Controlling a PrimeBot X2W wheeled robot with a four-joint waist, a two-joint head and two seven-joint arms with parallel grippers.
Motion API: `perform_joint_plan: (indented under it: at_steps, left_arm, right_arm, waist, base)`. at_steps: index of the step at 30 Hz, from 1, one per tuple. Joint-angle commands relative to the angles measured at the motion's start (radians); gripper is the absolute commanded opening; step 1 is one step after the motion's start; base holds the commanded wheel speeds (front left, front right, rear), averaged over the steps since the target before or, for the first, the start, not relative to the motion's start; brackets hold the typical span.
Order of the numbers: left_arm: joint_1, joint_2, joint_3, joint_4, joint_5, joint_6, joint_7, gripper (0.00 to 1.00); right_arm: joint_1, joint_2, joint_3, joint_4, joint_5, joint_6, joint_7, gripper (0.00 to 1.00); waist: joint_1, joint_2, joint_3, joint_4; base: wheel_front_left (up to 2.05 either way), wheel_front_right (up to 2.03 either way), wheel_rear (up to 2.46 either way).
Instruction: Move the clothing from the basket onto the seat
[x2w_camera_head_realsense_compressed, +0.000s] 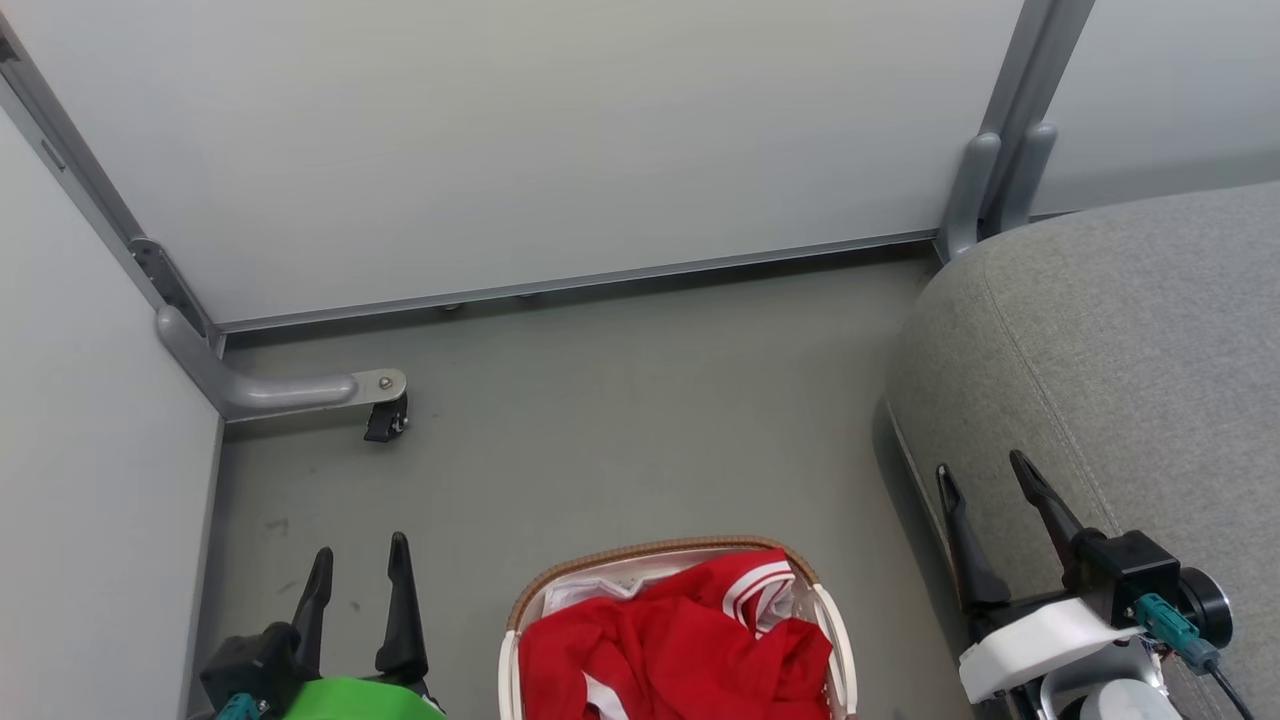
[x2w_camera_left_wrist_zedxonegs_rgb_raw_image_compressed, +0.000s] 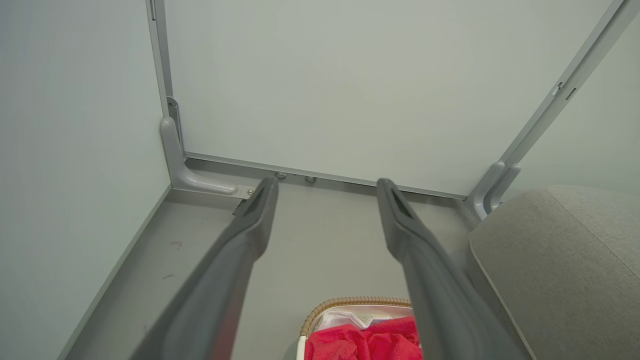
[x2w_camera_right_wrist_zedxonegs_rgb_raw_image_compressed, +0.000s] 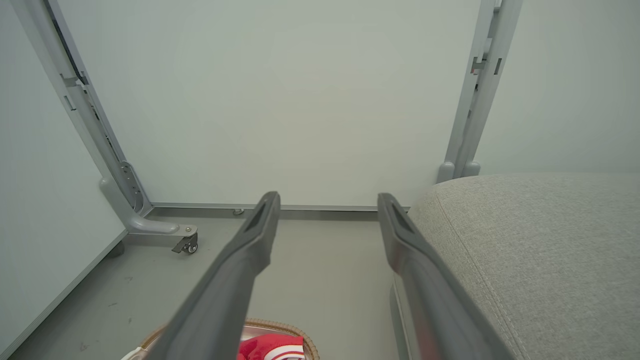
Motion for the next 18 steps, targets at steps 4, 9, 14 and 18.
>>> perform_joint_plan:
  at_steps: [4, 9, 14, 18]
  left_arm:
    - [0.006, 0.006, -0.010, 0.002, 0.003, -0.007, -0.001, 1.00]
    - [-0.032, 0.006, -0.042, 0.009, 0.027, -0.017, -0.001, 1.00]
    - [-0.091, 0.006, -0.104, 0.026, 0.077, -0.034, -0.001, 1.00]
    - [-0.171, 0.006, -0.170, 0.049, 0.126, -0.051, -0.001, 1.00]
  right_arm:
    - [0.007, -0.006, -0.001, -0.008, 0.005, 0.000, -0.005, 1.00]
    - [-0.015, -0.006, -0.002, -0.021, 0.003, 0.000, -0.005, 1.00]
    - [-0.054, -0.006, -0.017, -0.037, 0.006, 0.000, -0.005, 1.00]
    - [-0.105, -0.006, -0.040, -0.051, 0.003, 0.000, -0.005, 1.00]
  waist:
    - [0.0000, 0.0000, 0.007, -0.004]
    - [0.0000, 0.0000, 0.047, -0.014]
    - [0.0000, 0.0000, 0.130, -0.027]
    - [0.0000, 0.0000, 0.222, -0.042]
  base:
    - [0.00, 0.00, 0.00]
    - [0.00, 0.00, 0.00]
    - [0.00, 0.00, 0.00]
    - [0.00, 0.00, 0.00]
